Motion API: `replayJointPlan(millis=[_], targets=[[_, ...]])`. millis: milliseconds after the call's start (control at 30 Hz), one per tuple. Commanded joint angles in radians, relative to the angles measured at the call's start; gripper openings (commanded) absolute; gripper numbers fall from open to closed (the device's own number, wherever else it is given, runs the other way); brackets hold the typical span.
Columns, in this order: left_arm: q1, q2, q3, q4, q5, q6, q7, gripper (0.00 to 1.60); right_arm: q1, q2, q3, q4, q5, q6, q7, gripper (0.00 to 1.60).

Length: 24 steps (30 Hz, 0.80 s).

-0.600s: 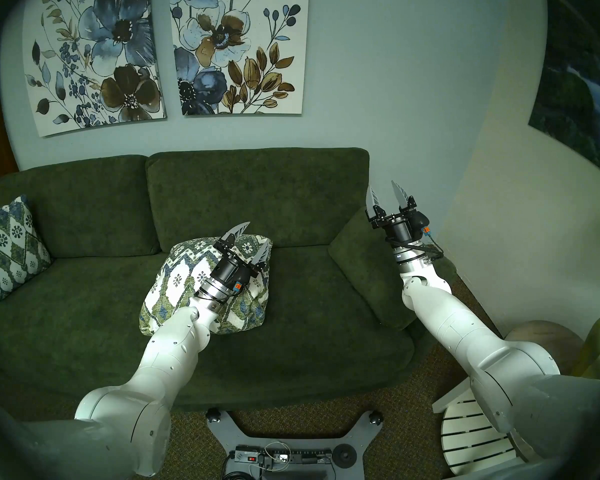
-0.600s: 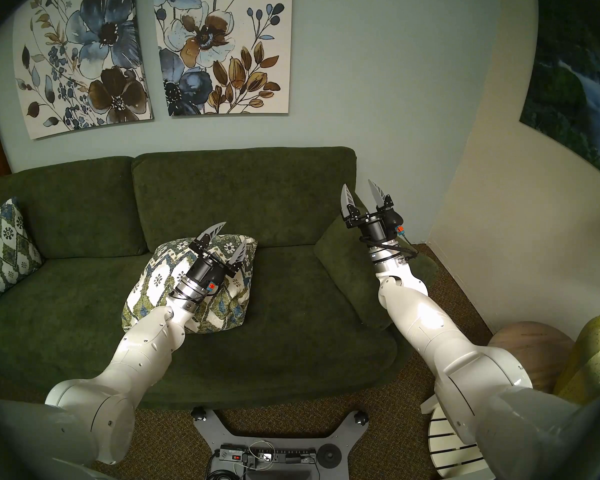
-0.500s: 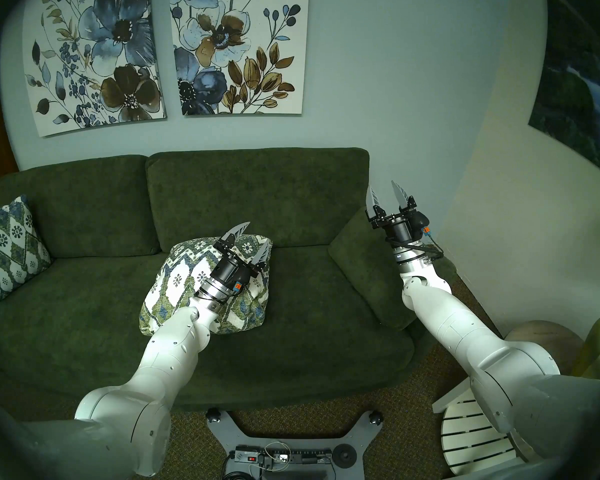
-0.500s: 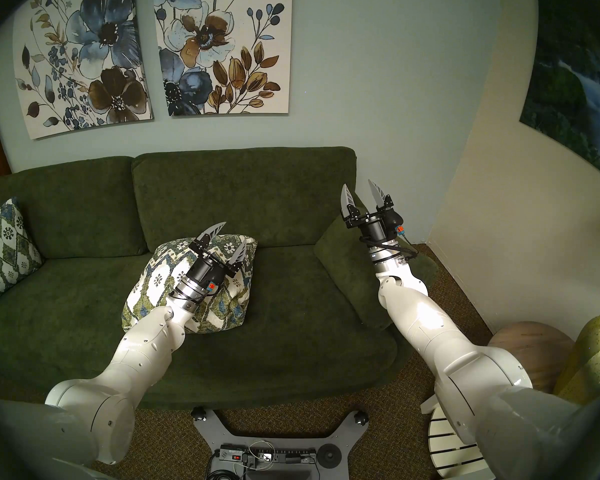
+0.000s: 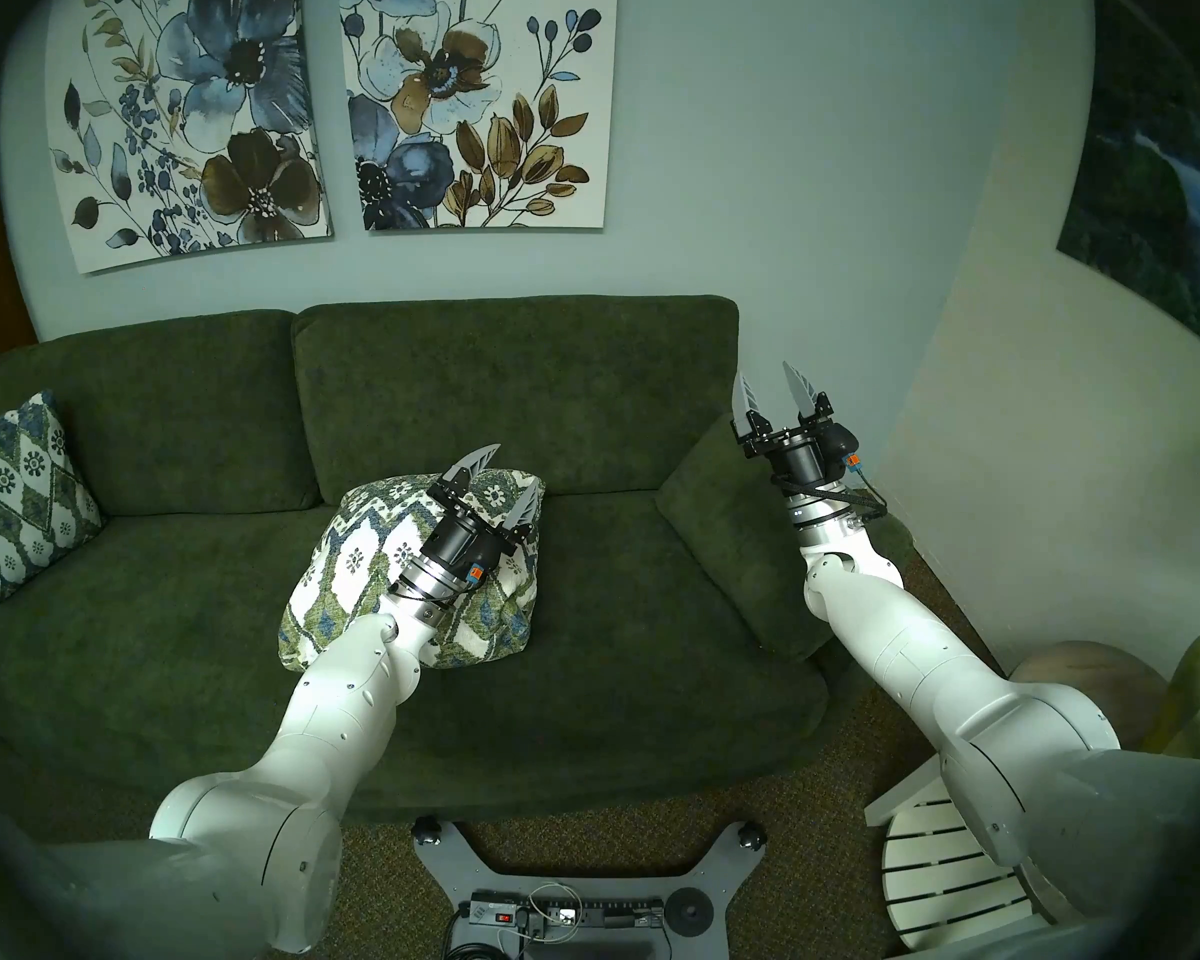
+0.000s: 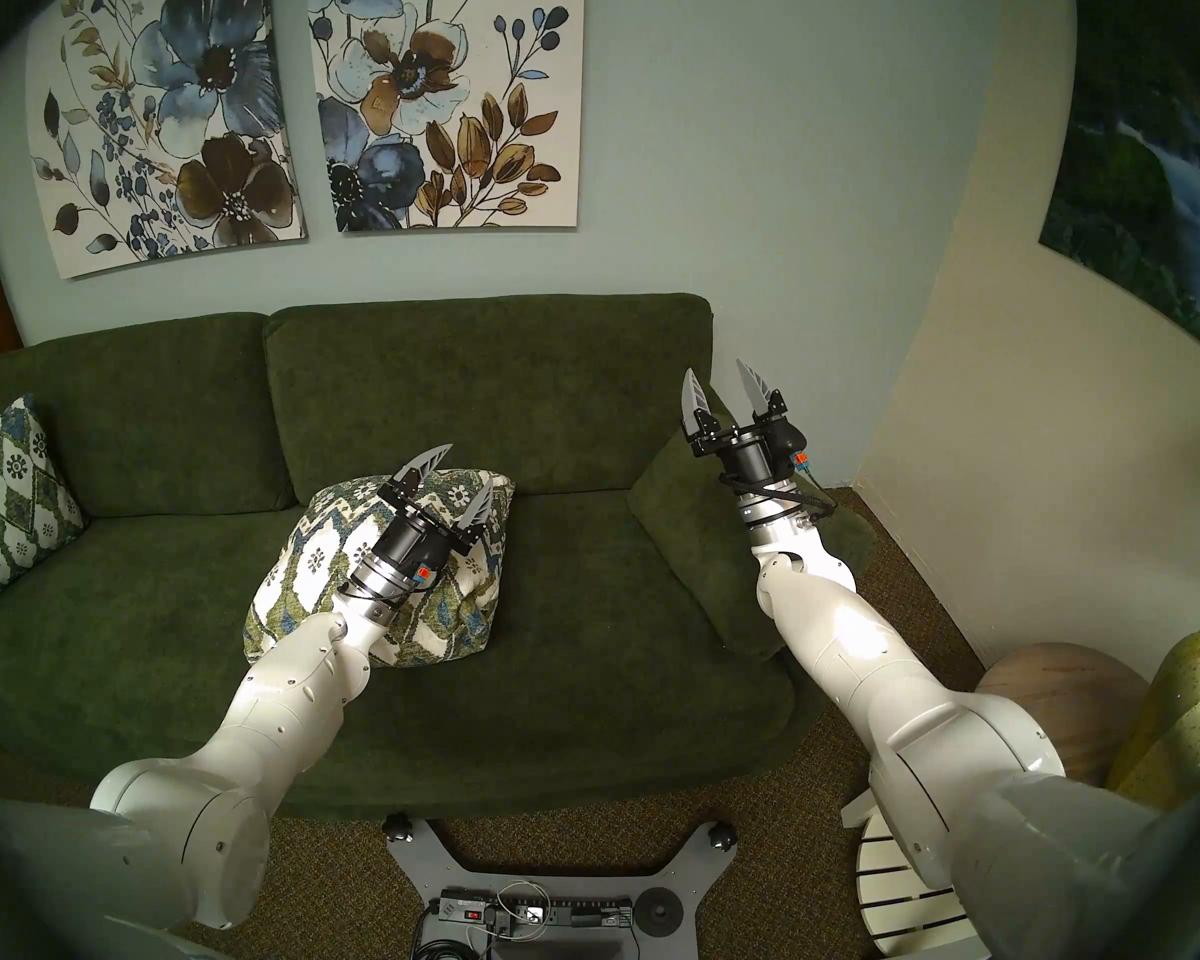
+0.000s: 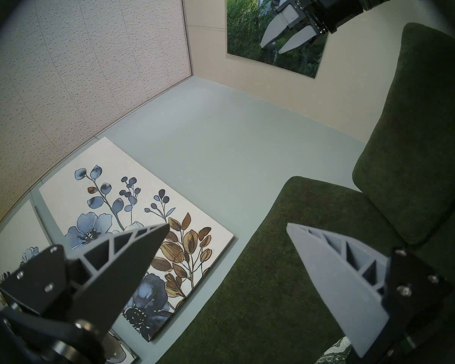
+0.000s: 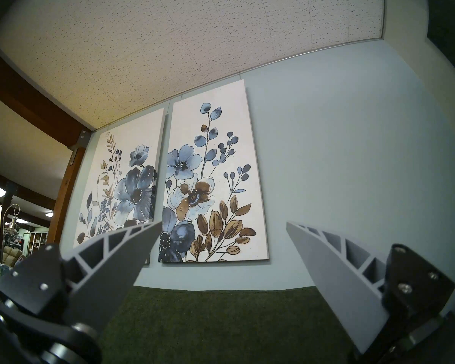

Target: Fluff a cushion

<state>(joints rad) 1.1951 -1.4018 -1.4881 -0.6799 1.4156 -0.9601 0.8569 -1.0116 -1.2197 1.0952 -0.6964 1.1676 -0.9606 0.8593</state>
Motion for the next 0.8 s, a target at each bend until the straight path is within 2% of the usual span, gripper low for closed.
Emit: replayJointPlan(millis=[0, 33, 233, 467, 600, 633, 733, 767], targets=[[0.035, 0.031, -0.018, -0.109, 0.003, 0.032, 0.002, 1.60, 0.008, -0.001, 0.001, -0.007, 0.000, 0.001, 0.002, 1.60], [0.029, 0.040, -0.016, -0.104, 0.011, 0.029, 0.023, 1.60, 0.008, -0.001, 0.001, -0.007, 0.000, 0.001, 0.002, 1.60], [0.078, 0.118, -0.059, -0.200, 0.004, 0.024, 0.062, 1.60, 0.008, -0.001, 0.001, -0.006, 0.000, 0.001, 0.001, 1.60], [0.196, 0.196, -0.141, -0.307, -0.039, 0.000, 0.082, 1.60, 0.008, -0.001, 0.001, -0.005, 0.000, 0.001, 0.001, 1.60], [0.238, 0.215, -0.182, -0.305, -0.075, 0.000, 0.078, 1.60, 0.008, -0.002, 0.001, -0.004, 0.000, 0.001, 0.001, 1.60], [0.268, 0.221, -0.195, -0.322, -0.087, 0.000, 0.075, 1.60, 0.008, -0.002, 0.001, -0.004, 0.000, 0.001, 0.001, 1.60], [0.279, 0.221, -0.209, -0.302, -0.103, 0.000, 0.072, 1.60, 0.008, -0.002, 0.001, -0.003, 0.000, 0.001, 0.001, 1.60], [0.303, 0.218, -0.215, -0.298, -0.114, 0.000, 0.067, 1.60, 0.008, -0.002, 0.001, -0.003, 0.000, 0.001, 0.001, 1.60]])
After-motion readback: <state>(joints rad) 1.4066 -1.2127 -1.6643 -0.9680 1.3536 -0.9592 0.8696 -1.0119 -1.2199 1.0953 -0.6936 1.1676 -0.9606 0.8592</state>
